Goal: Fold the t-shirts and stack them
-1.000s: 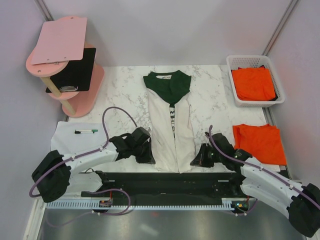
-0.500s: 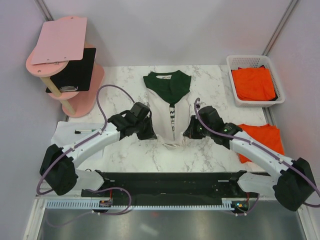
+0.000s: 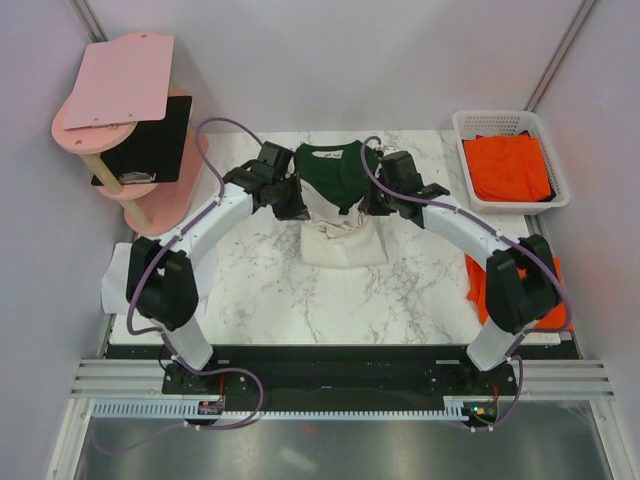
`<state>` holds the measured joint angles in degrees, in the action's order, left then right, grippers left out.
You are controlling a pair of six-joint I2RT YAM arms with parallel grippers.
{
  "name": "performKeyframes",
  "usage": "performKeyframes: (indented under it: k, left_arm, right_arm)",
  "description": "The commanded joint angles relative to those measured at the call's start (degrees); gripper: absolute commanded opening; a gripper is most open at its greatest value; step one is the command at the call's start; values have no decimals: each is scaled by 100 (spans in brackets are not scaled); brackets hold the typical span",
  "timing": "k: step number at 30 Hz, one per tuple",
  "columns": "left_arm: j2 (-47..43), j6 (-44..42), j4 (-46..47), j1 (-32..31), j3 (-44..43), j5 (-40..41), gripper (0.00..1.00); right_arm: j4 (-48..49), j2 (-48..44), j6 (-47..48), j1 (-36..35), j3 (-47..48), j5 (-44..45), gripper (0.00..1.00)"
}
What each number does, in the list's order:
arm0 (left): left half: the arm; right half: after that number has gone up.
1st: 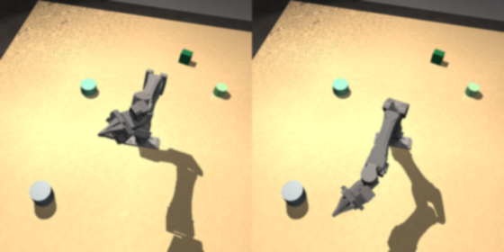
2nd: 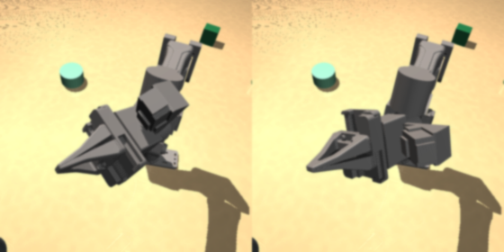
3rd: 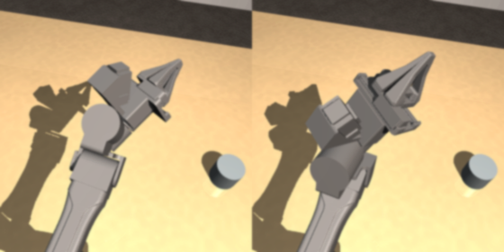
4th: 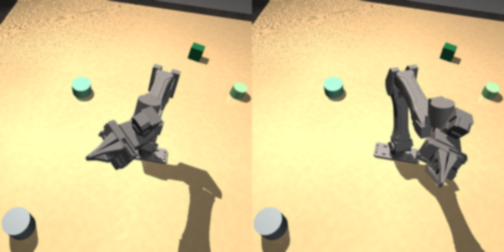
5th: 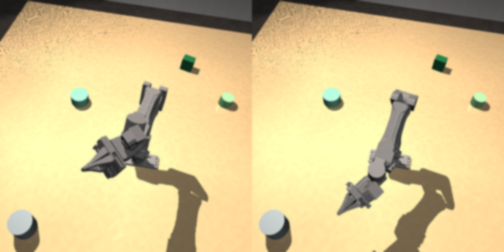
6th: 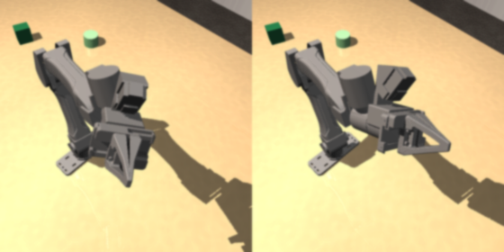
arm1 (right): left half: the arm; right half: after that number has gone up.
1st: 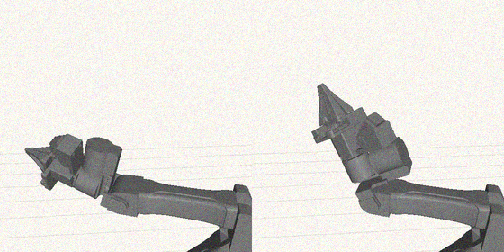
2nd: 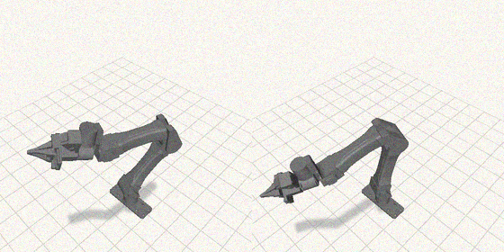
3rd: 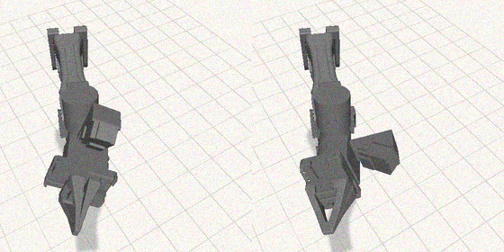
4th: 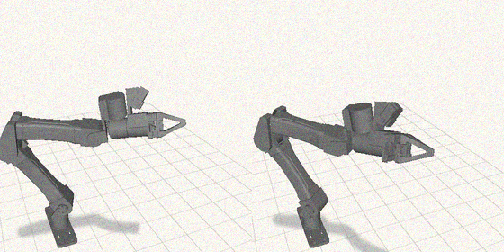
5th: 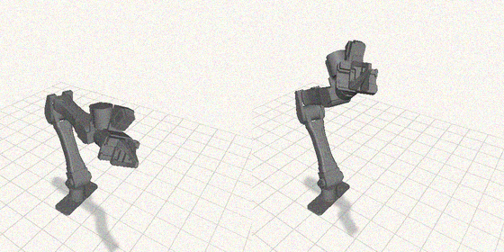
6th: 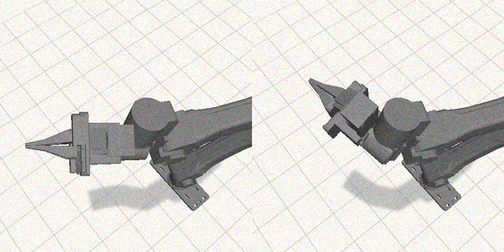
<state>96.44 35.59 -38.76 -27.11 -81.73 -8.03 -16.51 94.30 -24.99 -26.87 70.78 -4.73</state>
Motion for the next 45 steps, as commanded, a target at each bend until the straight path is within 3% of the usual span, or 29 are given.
performKeyframes:
  k: [1,5,10,11,12,13,14,15,16,17,20,24,29,33,39,45]
  left_arm:
    - [690,-649,-218,233,-955,-426,2]
    - [1682,-817,-483,356,-1818,-506,2]
    - [2308,-747,-737,496,-2601,-541,2]
    - [2387,-756,-790,540,-2663,-585,6]
    - [2466,-764,-791,567,-2716,-612,13]
    - [2458,-764,-791,584,-2795,-612,46]
    - [2432,-808,-791,584,-2813,-551,60]
    - [2293,-826,-791,576,-2796,-472,70]
    - [2195,-843,-782,576,-2769,-358,99]
    - [2099,-861,-782,576,-2743,-305,100]
    - [1572,-931,-756,567,-2463,-146,100]
    - [825,-792,-292,567,-1262,-216,100]
    - [-36,-484,605,540,305,-523,88]
    - [-143,-194,1125,488,1324,-761,83]
    - [-152,228,2021,444,2169,-1121,80]
    - [120,387,2391,435,2346,-1271,75]
  right_arm:
    - [201,772,285,279,813,-247,0]
    - [210,1562,293,463,1471,-274,0]
    - [140,2311,293,630,2210,-502,2]
    - [140,2486,302,648,2412,-520,5]
    - [140,2540,302,683,2510,-511,20]
    - [148,2575,337,692,2580,-494,28]
    - [261,2515,363,710,2590,-372,43]
    - [367,2418,398,710,2520,-301,51]
    - [516,2278,416,710,2397,-222,58]
    - [839,1894,425,692,2031,-12,75]
    - [1123,1103,451,701,1301,296,98]
    - [1045,406,294,727,447,377,98]
    - [1001,-140,-198,736,-836,-115,97]
    - [1088,-359,-331,736,-1558,-195,93]
    - [1291,-606,-480,736,-2138,-221,91]
    - [1519,-431,-620,736,-2367,-484,86]
